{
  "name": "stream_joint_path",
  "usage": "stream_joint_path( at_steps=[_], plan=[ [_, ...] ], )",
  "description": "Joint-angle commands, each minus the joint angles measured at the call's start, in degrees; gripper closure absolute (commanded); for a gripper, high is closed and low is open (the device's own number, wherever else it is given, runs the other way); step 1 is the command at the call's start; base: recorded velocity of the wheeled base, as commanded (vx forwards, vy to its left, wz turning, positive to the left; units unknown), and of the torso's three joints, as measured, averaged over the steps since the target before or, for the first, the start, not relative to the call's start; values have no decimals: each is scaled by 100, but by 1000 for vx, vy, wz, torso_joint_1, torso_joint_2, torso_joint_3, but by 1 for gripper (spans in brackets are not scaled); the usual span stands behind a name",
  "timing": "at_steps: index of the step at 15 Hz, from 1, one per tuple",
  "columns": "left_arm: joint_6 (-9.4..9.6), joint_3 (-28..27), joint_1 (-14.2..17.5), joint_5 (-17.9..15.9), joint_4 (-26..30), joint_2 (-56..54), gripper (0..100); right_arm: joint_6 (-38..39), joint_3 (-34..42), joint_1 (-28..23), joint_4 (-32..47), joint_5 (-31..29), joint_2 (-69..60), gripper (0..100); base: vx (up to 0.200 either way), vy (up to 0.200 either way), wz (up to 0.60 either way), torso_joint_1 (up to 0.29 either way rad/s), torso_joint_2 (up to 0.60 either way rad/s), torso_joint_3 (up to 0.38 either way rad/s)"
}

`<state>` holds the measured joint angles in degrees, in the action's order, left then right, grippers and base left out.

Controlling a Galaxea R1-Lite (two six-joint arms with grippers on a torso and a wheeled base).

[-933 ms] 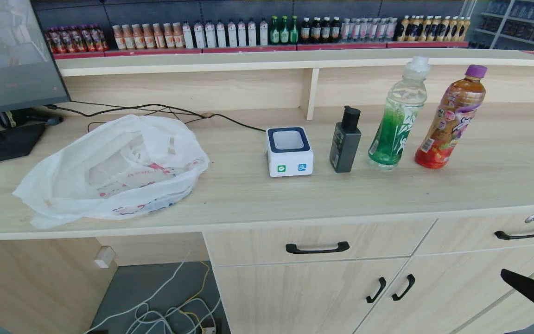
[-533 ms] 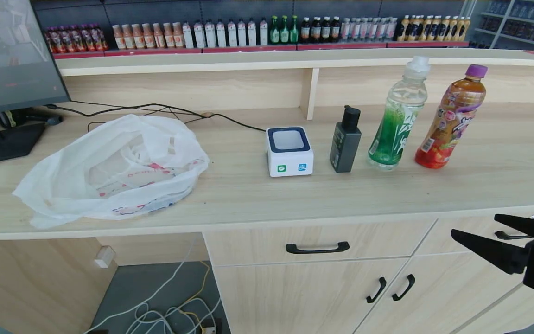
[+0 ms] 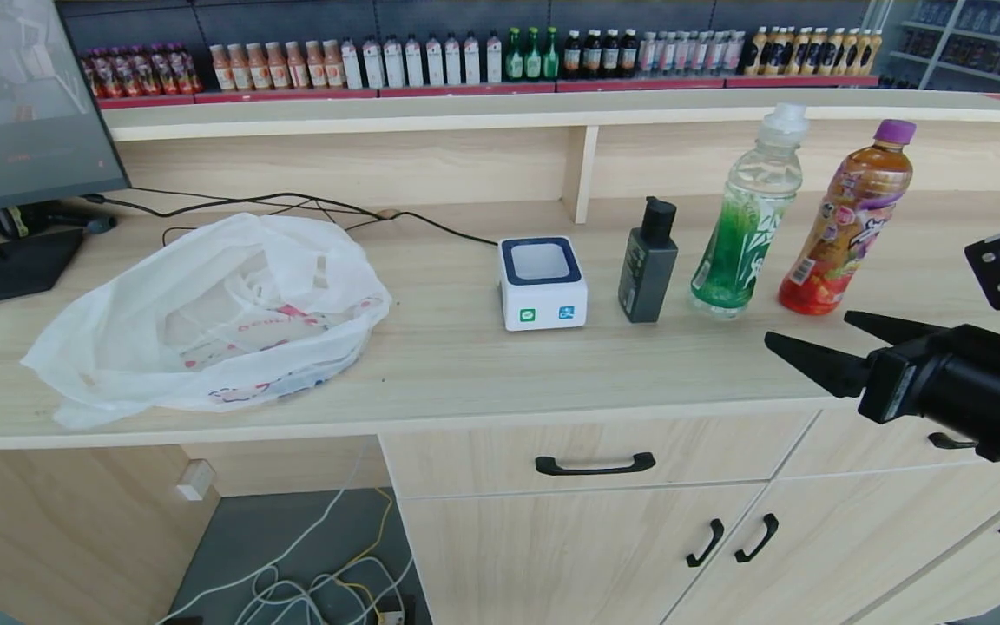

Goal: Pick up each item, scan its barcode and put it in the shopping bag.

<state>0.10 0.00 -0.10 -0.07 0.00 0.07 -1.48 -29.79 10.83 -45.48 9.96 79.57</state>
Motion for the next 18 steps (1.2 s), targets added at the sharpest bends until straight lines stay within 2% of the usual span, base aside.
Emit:
stream_joint_path(
  at_steps=[1,4,7,9,13,18],
  plan=[
    [-1,0,1,-1,0,1,0,-63,-150,148,-171,-3,217,0,0,0,0,0,0,0],
    [-1,0,1,-1,0,1,0,-178,-176,306,-813,-135,683,0,0,0,0,0,0,0],
    [-1,0,1,-1,0,1,0,-151,-281,587,-1876,-671,1421,0,0,0,0,0,0,0],
    [-1,0,1,-1,0,1,0,-160,-492,754,-2501,-803,1931,0,0,0,0,0,0,0],
    [-1,0,1,-1,0,1,0,-151,-1213,983,-2738,-1154,2546,0,0,0,0,0,0,0],
    [-1,0,1,-1,0,1,0,-160,-1433,1000,-2738,-1163,2783,0,0,0,0,0,0,0]
  ],
)
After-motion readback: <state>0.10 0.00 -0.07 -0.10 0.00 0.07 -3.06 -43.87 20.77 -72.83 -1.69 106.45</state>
